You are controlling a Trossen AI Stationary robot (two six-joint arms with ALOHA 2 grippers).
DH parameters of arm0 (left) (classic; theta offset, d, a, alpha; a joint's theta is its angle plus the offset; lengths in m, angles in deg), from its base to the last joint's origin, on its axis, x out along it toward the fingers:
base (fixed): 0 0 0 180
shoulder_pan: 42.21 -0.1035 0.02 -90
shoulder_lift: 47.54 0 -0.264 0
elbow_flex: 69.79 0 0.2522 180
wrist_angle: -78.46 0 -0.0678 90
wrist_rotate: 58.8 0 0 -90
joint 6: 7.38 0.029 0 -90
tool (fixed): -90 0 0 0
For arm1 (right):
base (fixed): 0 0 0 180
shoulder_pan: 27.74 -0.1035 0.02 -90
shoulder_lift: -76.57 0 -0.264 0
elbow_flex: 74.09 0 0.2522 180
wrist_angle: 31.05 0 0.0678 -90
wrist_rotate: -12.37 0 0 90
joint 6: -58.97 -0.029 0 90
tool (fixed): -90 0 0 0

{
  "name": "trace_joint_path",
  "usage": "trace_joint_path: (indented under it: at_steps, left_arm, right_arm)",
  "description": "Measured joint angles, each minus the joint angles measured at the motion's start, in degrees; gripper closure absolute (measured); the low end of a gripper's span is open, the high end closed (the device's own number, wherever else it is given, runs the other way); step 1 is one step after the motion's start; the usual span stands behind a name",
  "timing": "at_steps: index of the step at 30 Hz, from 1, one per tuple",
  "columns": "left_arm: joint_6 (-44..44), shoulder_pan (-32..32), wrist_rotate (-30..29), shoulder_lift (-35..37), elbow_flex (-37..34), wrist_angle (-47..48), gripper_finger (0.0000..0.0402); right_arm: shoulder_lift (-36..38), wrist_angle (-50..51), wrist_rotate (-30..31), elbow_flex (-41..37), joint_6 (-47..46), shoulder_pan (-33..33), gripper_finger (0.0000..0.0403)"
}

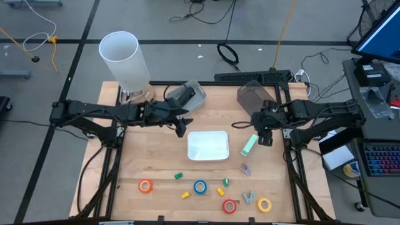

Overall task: Pick and place Stapler, Stapler remover, tape
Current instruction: Put the light blue stapler into the gray bin

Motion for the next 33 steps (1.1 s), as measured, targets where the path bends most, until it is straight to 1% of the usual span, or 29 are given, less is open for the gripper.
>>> trace_joint_path:
  at_steps: [4,6,10,17,20,26,29,33]
  left_arm:
    - [-4.82,1.27,-0.41,0.0,0.0,0.0,0.016]
    - [-6.58,1.89,-0.57,0.0,0.0,0.0,0.016]
    - [-10.1,2.98,-0.57,0.0,0.0,0.0,0.016]
    - [-12.93,4.46,-0.61,0.0,0.0,-0.02,0.016]
    - [-13.78,4.7,-0.63,0.0,0.0,-0.02,0.016]
    - [-14.62,4.7,-0.65,0.0,0.0,-0.01,0.016]
    - [-14.88,4.7,-0.65,0.0,0.0,-0.01,0.016]
    - [-15.01,4.7,-0.68,0.0,0.0,-0.02,0.016]
  right_arm:
    - [0.09,-0.87,-0.22,-1.63,10.9,1.36,0.0193]
    - [0.04,-1.11,-2.09,-3.71,16.0,1.98,0.0193]
    - [0.04,-4.05,-7.82,-10.64,25.01,2.97,0.0193]
    - [0.02,-16.41,-7.45,-23.3,38.08,2.97,0.0193]
    - [0.02,-20.69,-7.46,-26.47,41.55,2.97,0.0193]
    - [0.02,-25.09,-8.09,-29.9,45.15,2.97,0.0193]
    - [0.02,-27.07,-11.87,-31.16,45.25,2.97,0.0193]
    - [0.02,-29.54,-13.5,-32.74,45.29,2.97,0.0193]
